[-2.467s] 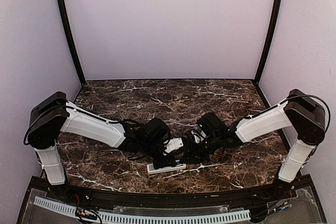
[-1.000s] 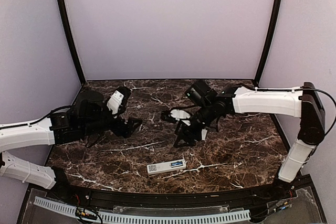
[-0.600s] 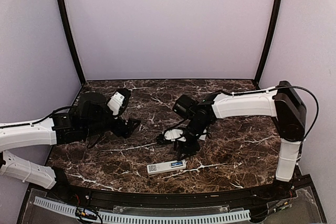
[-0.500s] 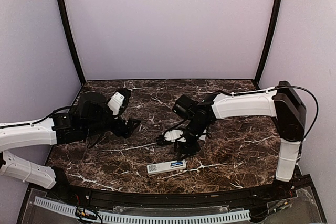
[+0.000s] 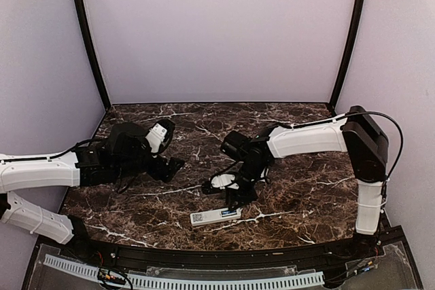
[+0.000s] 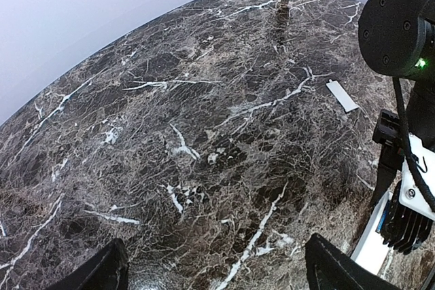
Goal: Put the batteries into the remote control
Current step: Press the battery in the battery compartment.
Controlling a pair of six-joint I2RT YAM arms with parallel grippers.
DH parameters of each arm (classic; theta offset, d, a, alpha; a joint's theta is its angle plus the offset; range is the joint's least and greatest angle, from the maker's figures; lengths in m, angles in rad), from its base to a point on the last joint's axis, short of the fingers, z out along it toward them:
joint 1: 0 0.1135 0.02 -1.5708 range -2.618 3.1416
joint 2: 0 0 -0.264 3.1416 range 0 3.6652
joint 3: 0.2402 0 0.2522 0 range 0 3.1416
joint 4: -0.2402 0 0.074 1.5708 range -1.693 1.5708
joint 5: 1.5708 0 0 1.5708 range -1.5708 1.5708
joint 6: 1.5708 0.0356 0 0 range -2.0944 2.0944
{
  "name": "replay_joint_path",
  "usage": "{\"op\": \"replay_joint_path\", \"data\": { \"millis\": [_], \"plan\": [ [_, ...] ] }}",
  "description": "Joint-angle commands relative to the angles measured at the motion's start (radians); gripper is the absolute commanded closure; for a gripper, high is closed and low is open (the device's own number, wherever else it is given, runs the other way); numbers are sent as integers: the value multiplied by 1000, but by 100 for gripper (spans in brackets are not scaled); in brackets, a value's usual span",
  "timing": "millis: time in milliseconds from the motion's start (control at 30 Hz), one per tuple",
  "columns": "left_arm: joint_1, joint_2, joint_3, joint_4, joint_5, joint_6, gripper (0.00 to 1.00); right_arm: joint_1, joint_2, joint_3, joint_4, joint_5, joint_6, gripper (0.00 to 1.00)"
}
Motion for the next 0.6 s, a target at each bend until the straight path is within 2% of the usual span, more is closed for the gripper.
{"op": "replay_joint_path", "data": {
  "millis": [0, 567],
  "plan": [
    [7, 3, 14, -13, 2, 12, 11, 15, 12, -5, 13, -22, 14, 73],
    [8, 9, 19, -16, 10, 19, 12, 39, 46, -8, 49, -4, 38, 82]
  ]
}}
